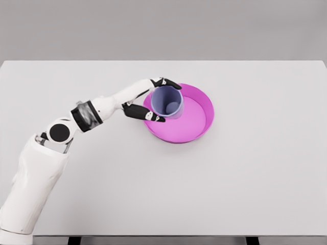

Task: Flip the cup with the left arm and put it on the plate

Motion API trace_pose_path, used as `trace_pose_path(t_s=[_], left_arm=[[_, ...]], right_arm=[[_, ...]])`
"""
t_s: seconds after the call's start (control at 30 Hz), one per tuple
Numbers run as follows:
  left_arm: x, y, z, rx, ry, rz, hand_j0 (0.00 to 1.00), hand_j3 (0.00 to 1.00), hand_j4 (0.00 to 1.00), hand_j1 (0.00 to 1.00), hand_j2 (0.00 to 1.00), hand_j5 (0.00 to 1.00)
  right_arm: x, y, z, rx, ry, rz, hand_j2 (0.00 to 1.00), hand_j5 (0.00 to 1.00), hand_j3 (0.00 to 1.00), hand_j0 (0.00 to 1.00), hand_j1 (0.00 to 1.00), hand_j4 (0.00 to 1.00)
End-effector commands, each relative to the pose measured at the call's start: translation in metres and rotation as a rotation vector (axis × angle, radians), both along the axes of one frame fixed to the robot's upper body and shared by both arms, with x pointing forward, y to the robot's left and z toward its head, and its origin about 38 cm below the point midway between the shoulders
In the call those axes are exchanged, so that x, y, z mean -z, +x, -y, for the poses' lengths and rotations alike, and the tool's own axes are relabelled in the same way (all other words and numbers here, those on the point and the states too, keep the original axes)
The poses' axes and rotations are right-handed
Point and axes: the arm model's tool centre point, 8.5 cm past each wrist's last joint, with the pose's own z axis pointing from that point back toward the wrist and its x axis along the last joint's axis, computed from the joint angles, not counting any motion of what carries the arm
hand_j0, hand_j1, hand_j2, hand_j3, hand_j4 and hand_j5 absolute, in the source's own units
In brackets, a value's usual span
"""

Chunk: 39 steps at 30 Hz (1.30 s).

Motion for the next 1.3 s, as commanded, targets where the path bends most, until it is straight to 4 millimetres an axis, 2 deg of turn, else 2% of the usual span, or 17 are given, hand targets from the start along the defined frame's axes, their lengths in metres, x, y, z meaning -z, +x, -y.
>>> trace_pose_path(t_s=[0.0, 0.13, 0.53, 0.7, 0.73, 0.77, 0.8, 1.03, 1.27], left_arm=[[0.006, 0.0, 0.009, 0.005, 0.016, -0.01, 0.74, 0.74, 0.74, 0.74, 0.74, 0.74], [0.013, 0.0, 0.017, -0.006, 0.088, 0.014, 0.74, 0.74, 0.74, 0.74, 0.74, 0.74], [0.024, 0.003, 0.039, -0.002, 0.154, 0.018, 0.74, 0.74, 0.74, 0.74, 0.74, 0.74], [0.026, 0.004, 0.04, -0.002, 0.155, 0.015, 0.75, 0.75, 0.75, 0.75, 0.75, 0.75], [0.025, 0.003, 0.039, -0.001, 0.155, 0.018, 0.78, 0.78, 0.78, 0.78, 0.78, 0.78], [0.026, 0.003, 0.04, -0.001, 0.155, 0.016, 0.91, 0.91, 0.91, 0.91, 0.91, 0.91], [0.026, 0.004, 0.039, -0.002, 0.154, 0.017, 0.94, 0.94, 0.94, 0.94, 0.94, 0.94], [0.032, 0.003, 0.046, 0.009, 0.148, -0.002, 0.98, 0.98, 0.98, 0.98, 0.98, 0.98], [0.028, 0.004, 0.045, 0.003, 0.14, 0.005, 0.99, 0.99, 0.99, 0.99, 0.99, 0.99]], right_arm=[[0.0, 0.0, 0.0, 0.0, 0.0, 0.0, 1.0, 1.0, 1.0, 1.0, 1.0, 1.0], [0.0, 0.0, 0.0, 0.0, 0.0, 0.0, 1.0, 1.0, 1.0, 1.0, 1.0, 1.0], [0.0, 0.0, 0.0, 0.0, 0.0, 0.0, 1.0, 1.0, 1.0, 1.0, 1.0, 1.0], [0.0, 0.0, 0.0, 0.0, 0.0, 0.0, 1.0, 1.0, 1.0, 1.0, 1.0, 1.0], [0.0, 0.0, 0.0, 0.0, 0.0, 0.0, 1.0, 1.0, 1.0, 1.0, 1.0, 1.0], [0.0, 0.0, 0.0, 0.0, 0.0, 0.001, 1.0, 1.0, 1.0, 1.0, 1.0, 1.0], [0.0, 0.0, 0.0, 0.0, 0.0, 0.001, 1.0, 1.0, 1.0, 1.0, 1.0, 1.0], [0.0, 0.0, 0.0, 0.0, 0.0, 0.0, 1.0, 1.0, 1.0, 1.0, 1.0, 1.0], [0.0, 0.0, 0.0, 0.0, 0.0, 0.0, 1.0, 1.0, 1.0, 1.0, 1.0, 1.0]])
